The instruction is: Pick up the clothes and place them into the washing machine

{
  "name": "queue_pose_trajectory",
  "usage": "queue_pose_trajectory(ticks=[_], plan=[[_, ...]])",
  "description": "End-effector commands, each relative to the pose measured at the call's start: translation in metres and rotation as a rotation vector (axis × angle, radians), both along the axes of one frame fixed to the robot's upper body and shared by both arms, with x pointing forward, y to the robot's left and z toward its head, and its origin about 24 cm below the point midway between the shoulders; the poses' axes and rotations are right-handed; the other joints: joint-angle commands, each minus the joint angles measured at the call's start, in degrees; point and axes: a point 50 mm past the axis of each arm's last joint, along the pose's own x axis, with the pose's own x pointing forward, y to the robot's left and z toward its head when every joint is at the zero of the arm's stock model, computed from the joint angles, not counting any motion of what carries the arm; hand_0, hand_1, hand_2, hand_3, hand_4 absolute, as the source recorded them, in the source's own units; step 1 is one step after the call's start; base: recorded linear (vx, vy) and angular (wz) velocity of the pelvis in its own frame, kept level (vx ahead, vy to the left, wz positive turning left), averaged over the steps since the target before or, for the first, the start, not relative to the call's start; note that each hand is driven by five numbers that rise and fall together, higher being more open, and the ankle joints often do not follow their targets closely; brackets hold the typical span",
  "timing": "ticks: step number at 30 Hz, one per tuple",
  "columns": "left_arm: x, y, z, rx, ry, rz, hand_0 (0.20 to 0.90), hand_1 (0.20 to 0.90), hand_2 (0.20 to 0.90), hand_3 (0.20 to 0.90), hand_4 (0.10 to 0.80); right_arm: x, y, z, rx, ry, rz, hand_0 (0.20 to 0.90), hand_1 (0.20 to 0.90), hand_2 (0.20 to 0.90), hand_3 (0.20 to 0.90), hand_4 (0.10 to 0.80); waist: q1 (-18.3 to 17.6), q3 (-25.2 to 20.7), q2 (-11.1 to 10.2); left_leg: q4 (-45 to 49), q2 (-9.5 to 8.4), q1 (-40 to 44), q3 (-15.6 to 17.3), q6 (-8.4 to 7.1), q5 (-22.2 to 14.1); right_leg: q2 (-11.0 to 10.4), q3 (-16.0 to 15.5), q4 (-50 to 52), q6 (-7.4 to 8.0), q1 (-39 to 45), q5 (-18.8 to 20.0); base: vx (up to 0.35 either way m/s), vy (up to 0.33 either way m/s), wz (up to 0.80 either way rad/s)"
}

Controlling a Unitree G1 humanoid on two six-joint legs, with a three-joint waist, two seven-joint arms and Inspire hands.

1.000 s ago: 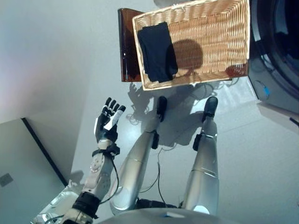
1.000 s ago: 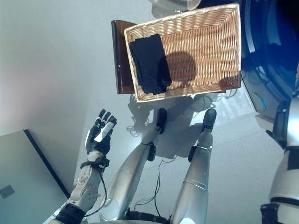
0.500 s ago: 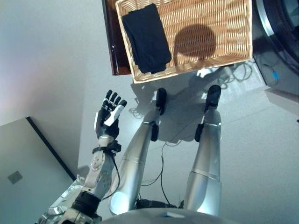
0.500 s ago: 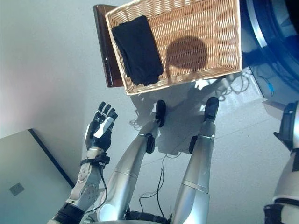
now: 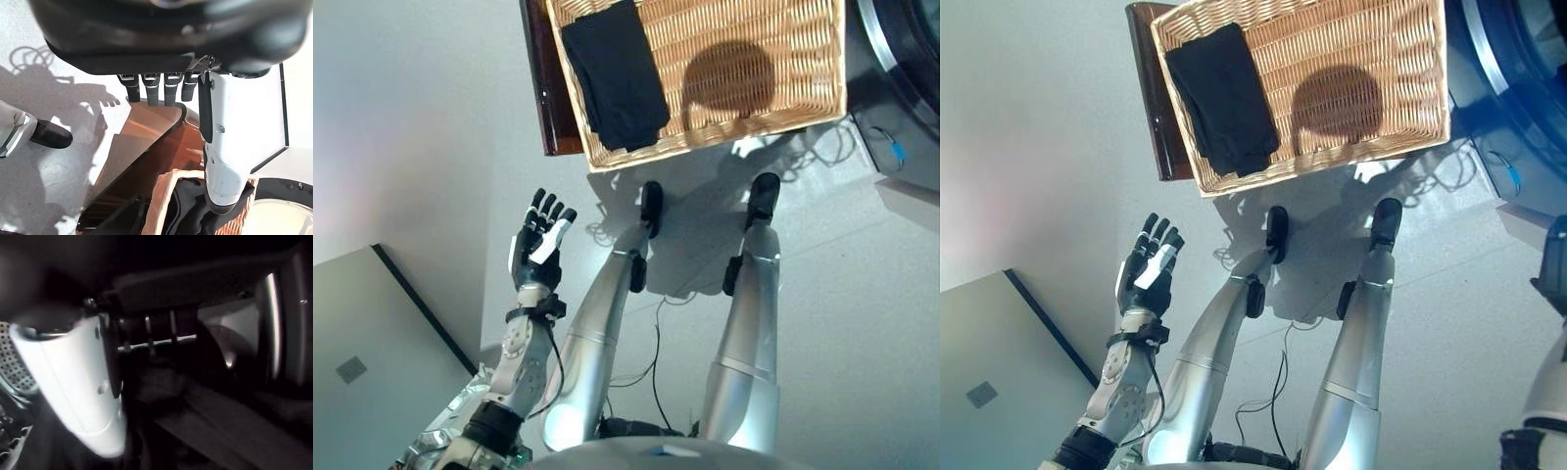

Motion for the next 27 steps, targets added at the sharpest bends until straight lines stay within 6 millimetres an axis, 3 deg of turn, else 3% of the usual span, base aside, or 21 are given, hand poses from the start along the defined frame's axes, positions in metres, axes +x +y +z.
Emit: queue_pose_trajectory(ticks=[1,18,27], plan=[[-0.011,0.029,0.012,-0.021,-0.090,0.141,0.900,0.900,0.900,0.900,0.800,-0.057,-0.035,0.025,-0.132,-0.047,-0.251,0.900,0.900,0.900,0.900,0.800,-1.55,-1.14,6.06,-4.27,2.55,-1.35,-2.43,-5.67,2.54,4.95,-5.55,9.15,-5.56,0.01,-9.87,0.000,0.000,0.00],[-0.010,0.035,0.013,-0.009,-0.088,0.160,0.900,0.900,0.900,0.900,0.800,-0.048,-0.033,0.010,-0.101,-0.035,-0.263,0.900,0.900,0.900,0.900,0.800,-1.18,-1.14,5.41,-5.97,2.07,0.87,-2.32,-4.99,2.80,4.89,-6.12,7.19,-5.15,2.46,-8.89,-0.007,0.021,-0.01],[-0.009,0.036,0.015,0.000,-0.102,0.161,0.900,0.900,0.900,0.900,0.800,-0.032,-0.018,0.008,-0.163,-0.045,-0.266,0.900,0.900,0.900,0.900,0.800,-0.55,-1.14,4.88,-7.70,1.90,3.25,-2.39,-4.68,3.27,4.62,-6.92,3.29,-4.33,6.10,-7.21,-0.008,0.039,-0.05]])
